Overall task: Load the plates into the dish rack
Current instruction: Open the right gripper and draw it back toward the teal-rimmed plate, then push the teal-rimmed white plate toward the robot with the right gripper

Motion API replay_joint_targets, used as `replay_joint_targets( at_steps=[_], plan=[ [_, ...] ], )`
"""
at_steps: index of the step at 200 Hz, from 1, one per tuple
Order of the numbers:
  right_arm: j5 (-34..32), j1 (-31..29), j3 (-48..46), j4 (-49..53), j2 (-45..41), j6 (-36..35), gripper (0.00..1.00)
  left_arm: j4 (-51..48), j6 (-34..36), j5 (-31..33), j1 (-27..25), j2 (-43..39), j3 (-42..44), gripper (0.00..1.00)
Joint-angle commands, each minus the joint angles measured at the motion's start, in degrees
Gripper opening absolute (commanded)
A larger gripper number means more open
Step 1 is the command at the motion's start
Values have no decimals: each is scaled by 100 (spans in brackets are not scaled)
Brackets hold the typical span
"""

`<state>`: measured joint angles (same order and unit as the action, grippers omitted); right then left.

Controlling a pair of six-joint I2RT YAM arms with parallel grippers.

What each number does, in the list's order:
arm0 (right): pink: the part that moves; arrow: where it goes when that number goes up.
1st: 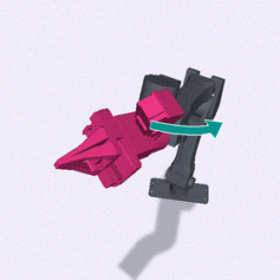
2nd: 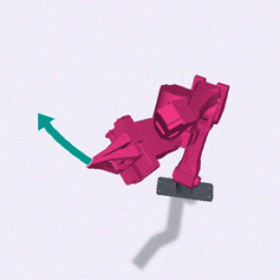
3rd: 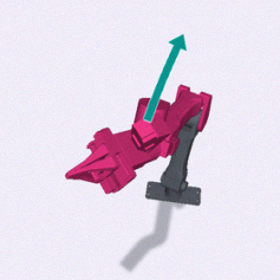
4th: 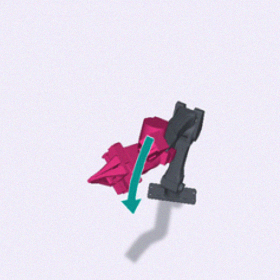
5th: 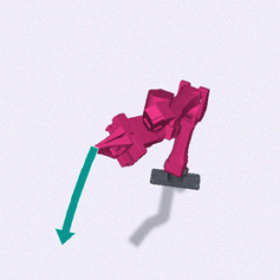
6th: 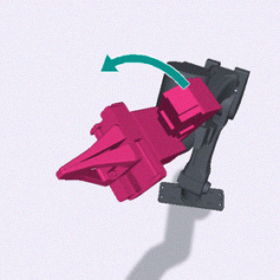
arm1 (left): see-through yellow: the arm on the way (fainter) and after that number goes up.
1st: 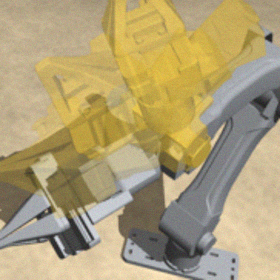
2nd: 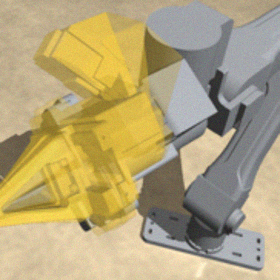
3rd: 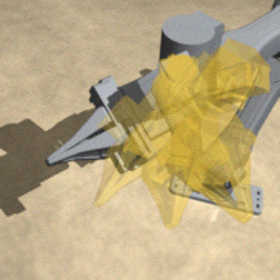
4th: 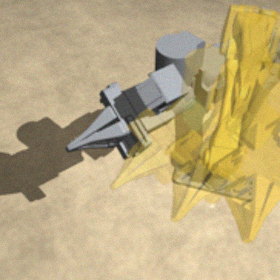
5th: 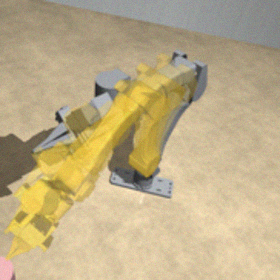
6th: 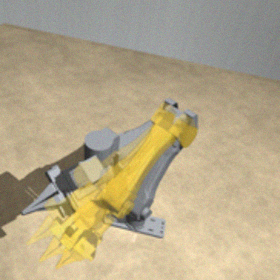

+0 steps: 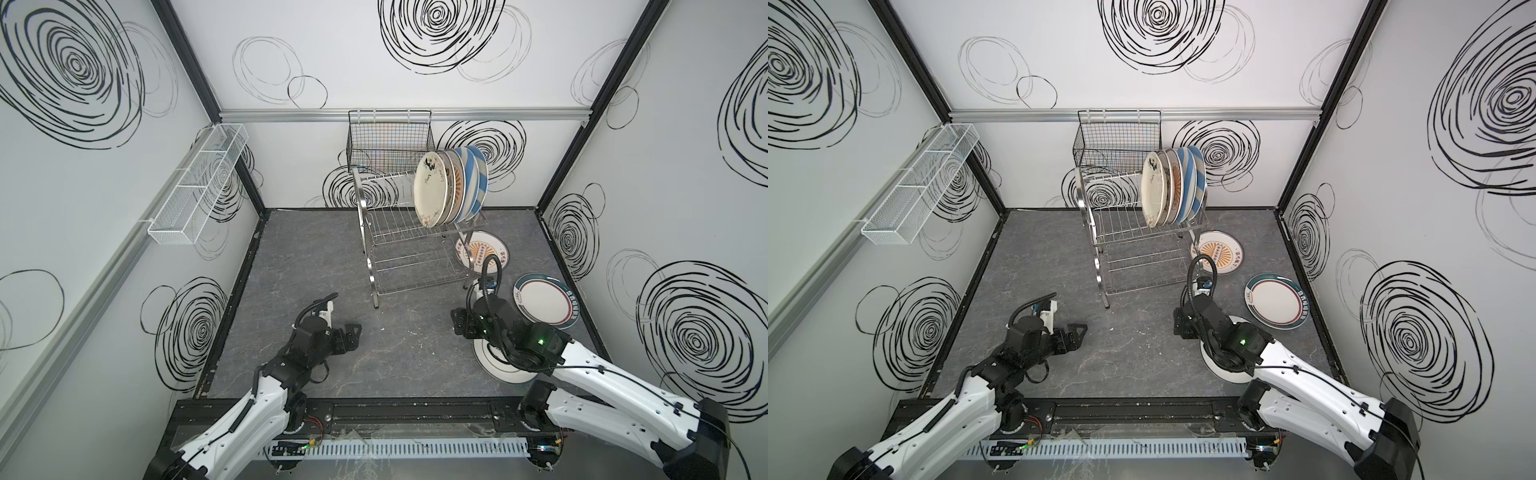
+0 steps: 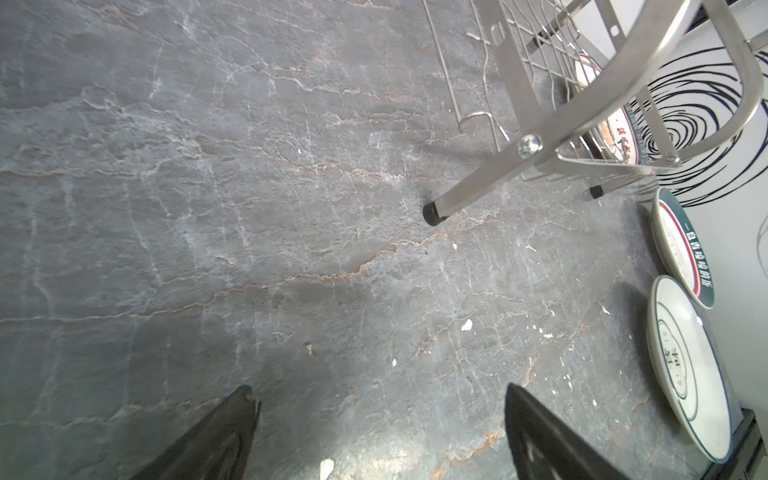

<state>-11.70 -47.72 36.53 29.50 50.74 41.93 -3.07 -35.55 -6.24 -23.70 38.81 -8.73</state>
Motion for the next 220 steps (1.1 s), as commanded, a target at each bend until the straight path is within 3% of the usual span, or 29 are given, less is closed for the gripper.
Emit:
replay_joint_targets(
  at_steps=[1, 109, 220],
  plan=[
    [45, -35, -155, 66, 215, 379, 82, 163, 75, -5, -42, 30, 49, 96],
    [-85, 52, -840, 117, -5, 721, 83, 180, 83, -6, -87, 22, 54, 96],
    [5, 85, -1069, -191, 447, 961, 85, 171, 83, -8, -106, -22, 58, 96]
  ],
)
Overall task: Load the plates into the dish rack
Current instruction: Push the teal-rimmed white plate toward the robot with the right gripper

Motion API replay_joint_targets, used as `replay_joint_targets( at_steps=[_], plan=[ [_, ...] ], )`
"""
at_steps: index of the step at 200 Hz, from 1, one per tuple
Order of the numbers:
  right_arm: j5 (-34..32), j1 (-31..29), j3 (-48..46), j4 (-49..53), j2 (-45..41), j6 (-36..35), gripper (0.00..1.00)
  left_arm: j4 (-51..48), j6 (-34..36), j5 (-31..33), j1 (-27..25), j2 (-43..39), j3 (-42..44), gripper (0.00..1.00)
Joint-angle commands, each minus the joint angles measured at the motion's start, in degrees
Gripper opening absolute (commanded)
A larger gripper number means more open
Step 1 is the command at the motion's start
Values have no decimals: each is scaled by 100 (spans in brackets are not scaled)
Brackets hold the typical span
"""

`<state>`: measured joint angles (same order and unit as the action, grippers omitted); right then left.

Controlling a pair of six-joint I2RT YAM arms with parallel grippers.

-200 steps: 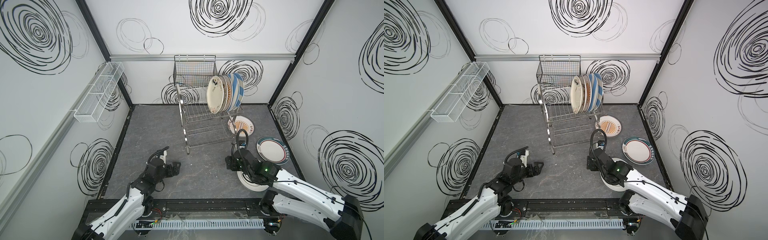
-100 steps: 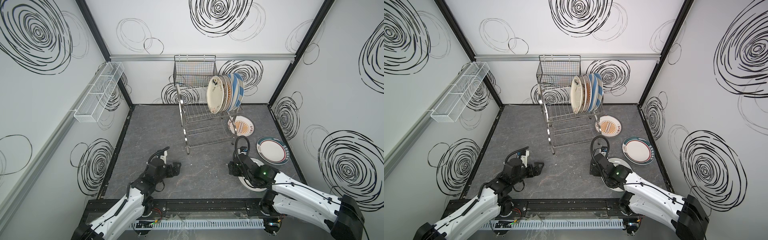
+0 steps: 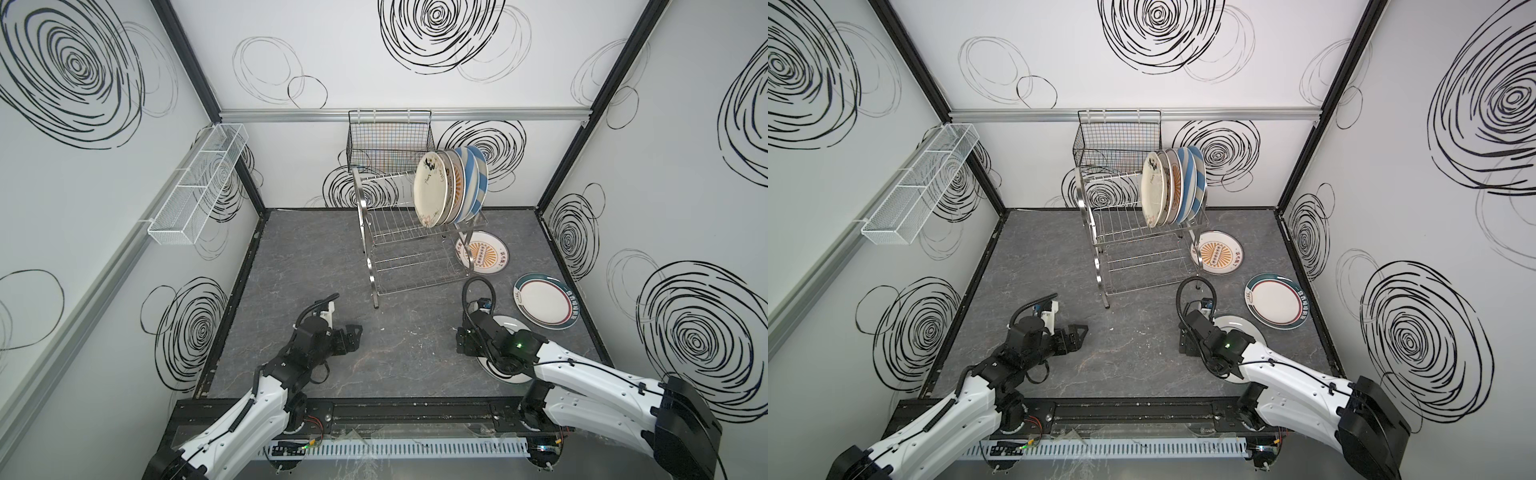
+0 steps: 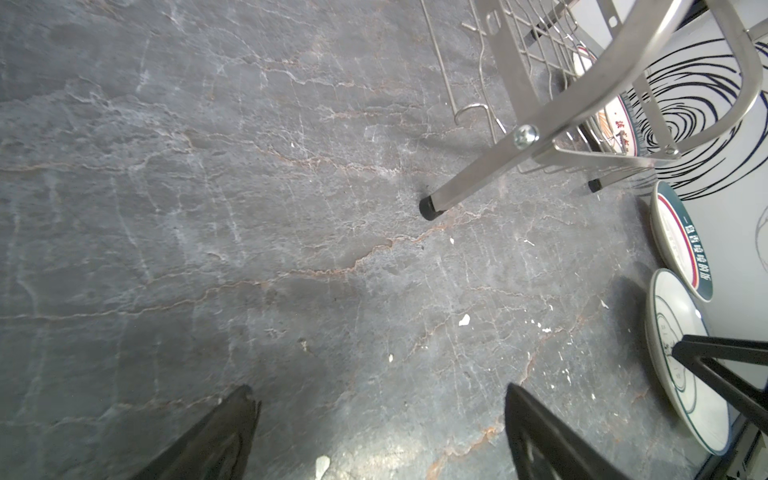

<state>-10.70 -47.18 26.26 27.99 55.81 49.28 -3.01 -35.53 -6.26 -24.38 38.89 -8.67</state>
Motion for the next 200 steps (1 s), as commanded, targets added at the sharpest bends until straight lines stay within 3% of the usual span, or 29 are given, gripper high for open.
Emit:
replay_joint_targets(
  at_steps=[1, 72, 200],
  plan=[
    [-84, 28, -59, -66, -61, 224, 85, 167, 81, -6, -35, -27, 55, 96],
    [39, 165, -411, -707, -88, 8, 86, 160, 74, 10, -37, -31, 58, 96],
    [1635, 47, -133, -2091, 1147, -225, 84, 147, 72, 20, -43, -31, 58, 96]
  ],
)
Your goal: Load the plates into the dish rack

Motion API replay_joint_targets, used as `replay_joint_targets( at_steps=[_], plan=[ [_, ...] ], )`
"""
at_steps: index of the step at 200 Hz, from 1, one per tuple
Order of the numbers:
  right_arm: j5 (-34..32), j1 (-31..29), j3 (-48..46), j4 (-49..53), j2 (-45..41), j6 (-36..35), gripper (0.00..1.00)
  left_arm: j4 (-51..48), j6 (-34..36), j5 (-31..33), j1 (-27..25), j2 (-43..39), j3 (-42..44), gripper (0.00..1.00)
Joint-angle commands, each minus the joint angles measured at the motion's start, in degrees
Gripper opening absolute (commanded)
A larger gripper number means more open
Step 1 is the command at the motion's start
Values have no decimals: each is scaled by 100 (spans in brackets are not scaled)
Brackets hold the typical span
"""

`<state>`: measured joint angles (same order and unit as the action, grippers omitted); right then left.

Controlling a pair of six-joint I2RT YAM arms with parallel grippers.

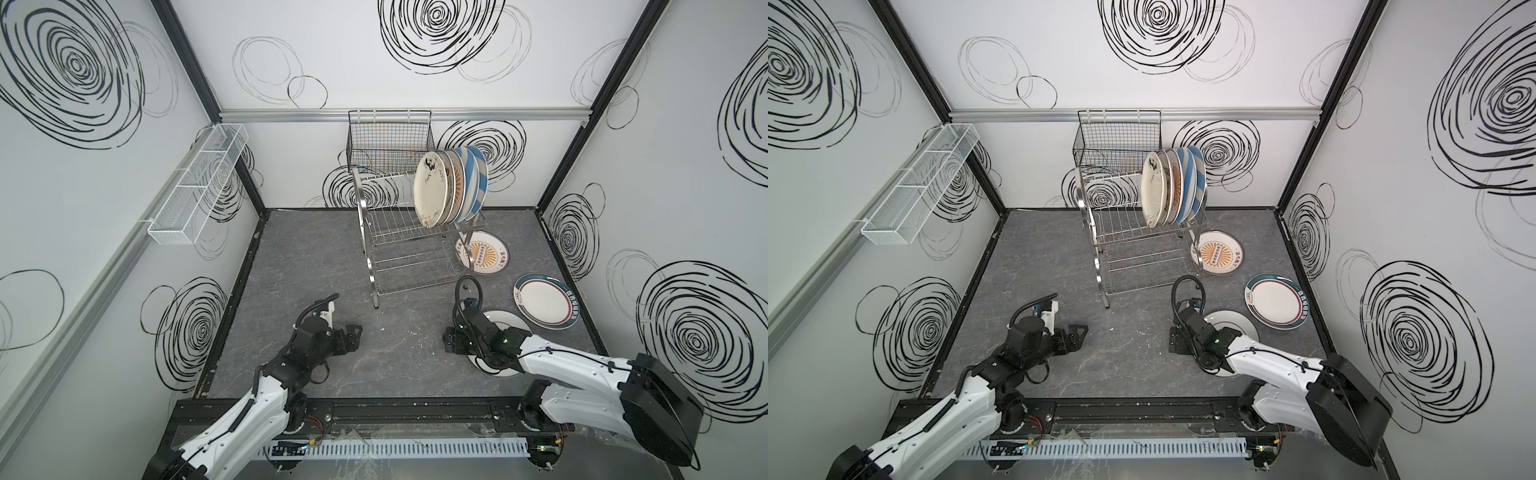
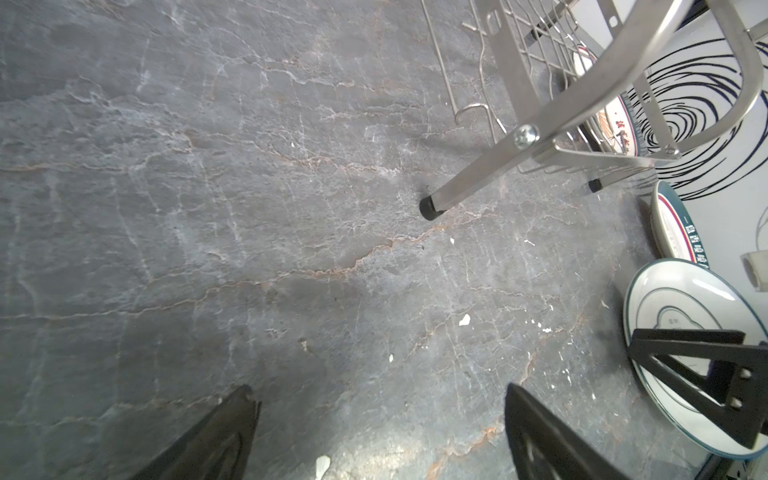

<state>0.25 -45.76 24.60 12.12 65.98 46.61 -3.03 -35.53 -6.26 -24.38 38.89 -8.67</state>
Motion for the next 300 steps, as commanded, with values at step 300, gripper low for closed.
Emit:
replay_joint_targets(
  at_steps=[300],
  plan=[
    [429, -1319, 1455, -782, 1275, -66, 83, 483, -555, 25, -578, -295, 138, 96]
  ],
)
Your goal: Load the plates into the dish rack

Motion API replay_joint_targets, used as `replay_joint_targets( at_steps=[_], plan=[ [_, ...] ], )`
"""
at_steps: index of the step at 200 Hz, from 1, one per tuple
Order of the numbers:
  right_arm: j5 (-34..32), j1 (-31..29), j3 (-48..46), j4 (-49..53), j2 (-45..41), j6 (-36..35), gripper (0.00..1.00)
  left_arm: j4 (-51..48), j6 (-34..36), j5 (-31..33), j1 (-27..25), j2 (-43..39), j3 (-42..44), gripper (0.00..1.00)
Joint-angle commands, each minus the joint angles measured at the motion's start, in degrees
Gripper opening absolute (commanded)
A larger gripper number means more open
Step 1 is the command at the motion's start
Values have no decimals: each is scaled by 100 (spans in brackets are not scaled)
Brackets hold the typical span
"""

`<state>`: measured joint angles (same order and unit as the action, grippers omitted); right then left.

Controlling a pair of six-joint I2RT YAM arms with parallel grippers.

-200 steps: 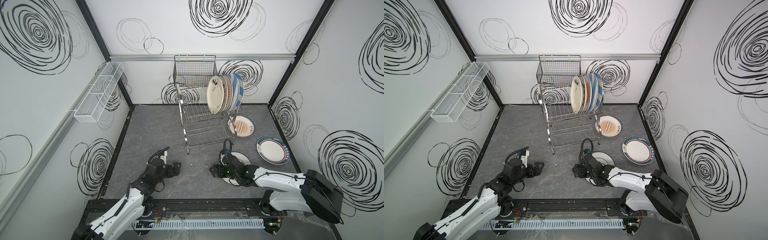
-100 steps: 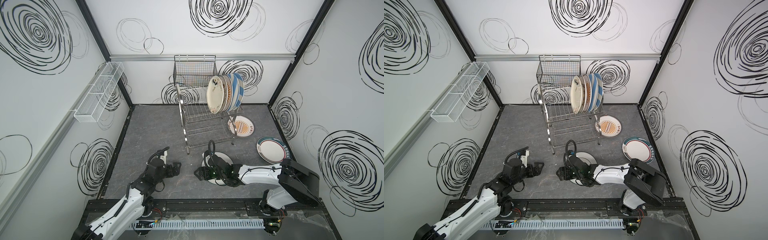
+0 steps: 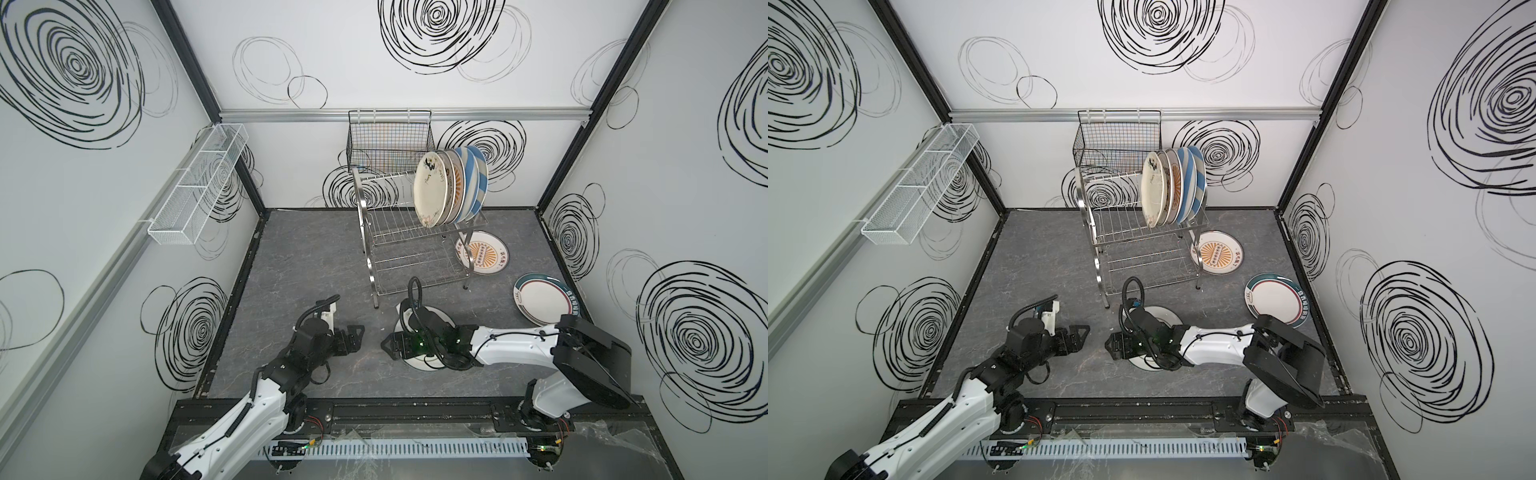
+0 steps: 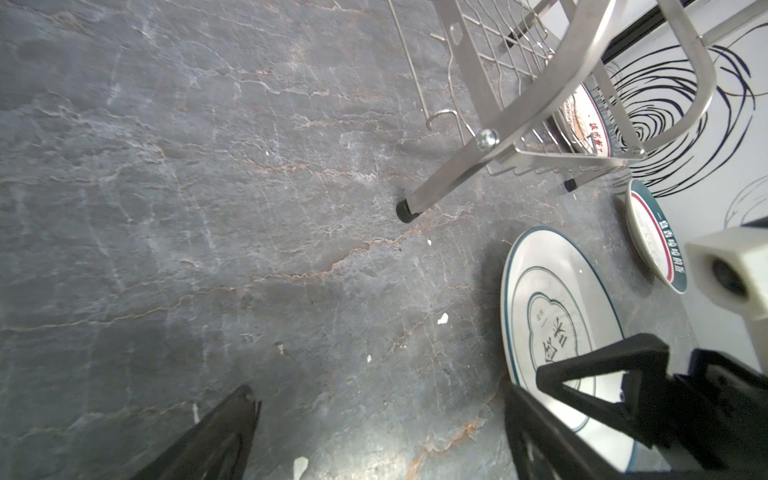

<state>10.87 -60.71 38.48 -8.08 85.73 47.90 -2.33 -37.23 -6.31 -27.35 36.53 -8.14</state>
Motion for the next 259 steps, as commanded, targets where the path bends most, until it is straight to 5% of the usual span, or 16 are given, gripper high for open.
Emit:
replay_joint_targets(
  at_steps=[1, 61, 98, 187, 259],
  plan=[
    [-649, 188, 65, 1278, -731, -198, 83, 420, -396, 40, -306, -59, 85, 96],
    [-1730, 1188, -902, 3145, -2976, -387, 84, 709, -570, 764, -1403, 497, -255, 96],
    [-1126, 1820, -1683, 2676, -3686, -285, 83, 1263, -482, 849, -1839, 1280, -459, 96],
    [580, 2804, -2870, 801, -3815, -475, 60, 1995, -333, 879, -2227, 2702, -908, 96],
    [1173, 3138, -2979, 201, -3037, -647, 55, 2301, -189, 651, -2261, 3513, -1294, 96]
  ],
)
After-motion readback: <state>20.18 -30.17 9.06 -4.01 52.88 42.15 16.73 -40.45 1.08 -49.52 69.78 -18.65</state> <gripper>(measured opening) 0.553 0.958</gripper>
